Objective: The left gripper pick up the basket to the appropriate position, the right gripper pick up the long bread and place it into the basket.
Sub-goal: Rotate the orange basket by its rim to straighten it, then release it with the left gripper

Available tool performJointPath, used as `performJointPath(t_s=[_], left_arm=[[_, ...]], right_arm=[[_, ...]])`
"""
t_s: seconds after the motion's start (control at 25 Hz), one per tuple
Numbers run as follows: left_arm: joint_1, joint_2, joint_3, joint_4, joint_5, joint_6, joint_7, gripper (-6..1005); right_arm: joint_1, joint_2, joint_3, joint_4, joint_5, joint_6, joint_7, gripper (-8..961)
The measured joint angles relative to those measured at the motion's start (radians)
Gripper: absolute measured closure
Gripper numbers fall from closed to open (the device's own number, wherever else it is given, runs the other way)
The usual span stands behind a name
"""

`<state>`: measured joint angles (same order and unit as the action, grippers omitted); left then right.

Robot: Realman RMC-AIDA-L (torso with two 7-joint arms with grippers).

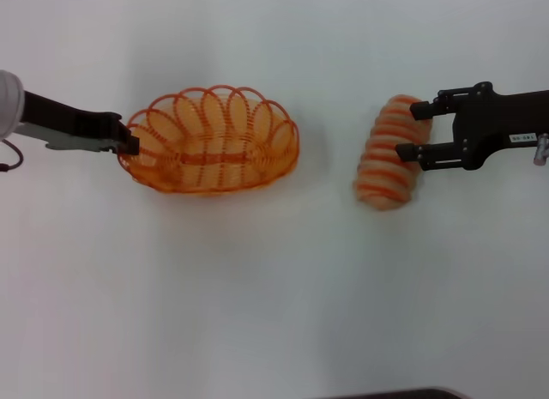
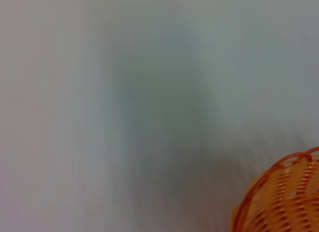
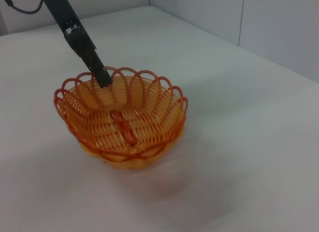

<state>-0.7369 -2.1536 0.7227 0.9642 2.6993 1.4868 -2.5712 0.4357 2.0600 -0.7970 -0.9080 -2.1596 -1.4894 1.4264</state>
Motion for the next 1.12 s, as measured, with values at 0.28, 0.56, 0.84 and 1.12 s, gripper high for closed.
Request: performJointPath(t_s=[0.28, 0.56, 0.84, 1.12], left_arm=[[0.012, -0.009, 0.018, -0.004, -0.052, -0.014, 0.006, 928], [0.027, -0.014, 0.065, -0.018, -0.09, -0.06, 0.0, 928], [0.038, -0.014, 0.119, -0.025, -0.095, -0.107, -0.005, 929], [0.046, -0.016, 0.133, -0.036, -0.095, -0.135, -0.007, 929]], right_arm=[[0.001, -0.001, 0.007, 0.0, 0.0, 0.0, 0.0, 241], [0.001, 0.002, 0.007, 0.0, -0.003, 0.0, 0.0, 242], [0.001, 0.006, 0.007, 0.0, -0.001, 0.0, -0.011, 241], [0.001, 0.008, 0.008, 0.0, 0.0, 0.001, -0.015, 240]])
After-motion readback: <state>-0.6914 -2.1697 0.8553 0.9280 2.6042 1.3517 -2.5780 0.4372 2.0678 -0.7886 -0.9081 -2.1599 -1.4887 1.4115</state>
